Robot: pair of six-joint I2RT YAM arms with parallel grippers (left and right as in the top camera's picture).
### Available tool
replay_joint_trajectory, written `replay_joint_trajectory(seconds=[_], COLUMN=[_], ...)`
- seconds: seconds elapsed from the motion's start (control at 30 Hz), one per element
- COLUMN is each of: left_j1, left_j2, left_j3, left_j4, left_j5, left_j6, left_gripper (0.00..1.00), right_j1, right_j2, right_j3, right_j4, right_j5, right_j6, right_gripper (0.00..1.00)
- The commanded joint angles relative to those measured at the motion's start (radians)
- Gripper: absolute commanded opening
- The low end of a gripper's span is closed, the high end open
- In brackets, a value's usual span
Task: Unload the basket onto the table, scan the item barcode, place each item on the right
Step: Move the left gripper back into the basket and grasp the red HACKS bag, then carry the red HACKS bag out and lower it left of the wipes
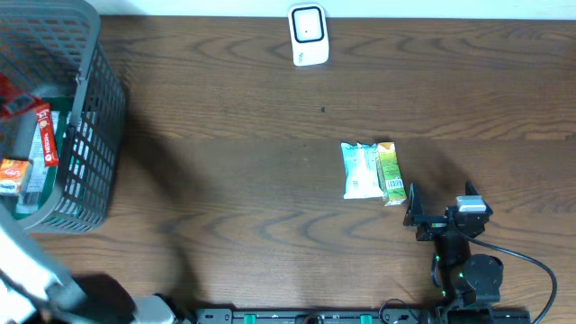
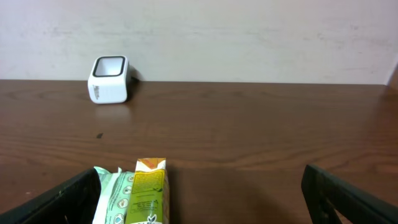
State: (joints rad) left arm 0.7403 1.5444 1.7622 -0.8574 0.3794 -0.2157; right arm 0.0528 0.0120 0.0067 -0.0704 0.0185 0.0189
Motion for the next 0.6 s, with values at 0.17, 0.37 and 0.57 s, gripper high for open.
replay_joint_trajectory(seconds=[0.17,0.37,0.57], left_j1=[-0.214,-0.554,-0.859], left_j2=[-0.134,-0.113,-0.065], left_j3=[0.0,-0.166,-0.425], left_j4=[-0.233,-0.216,0.049], left_j5=[0.1,0.099,0.084], left_j6=[-0.094,-0.067,-0.14], left_gripper=[0.07,0.07,0.08], right_j1=[-0.005,-0.005,-0.005], right_j2=[-0.006,-0.006,-0.006], right_j3=[-0.002,-0.002,-0.002], right_j4=[-0.003,-0.003,-0.003], right_j5=[-0.001,-0.001,-0.001], right_j6=[0.003,0.003,0.002], right_gripper=[0.99,0.99,0.99])
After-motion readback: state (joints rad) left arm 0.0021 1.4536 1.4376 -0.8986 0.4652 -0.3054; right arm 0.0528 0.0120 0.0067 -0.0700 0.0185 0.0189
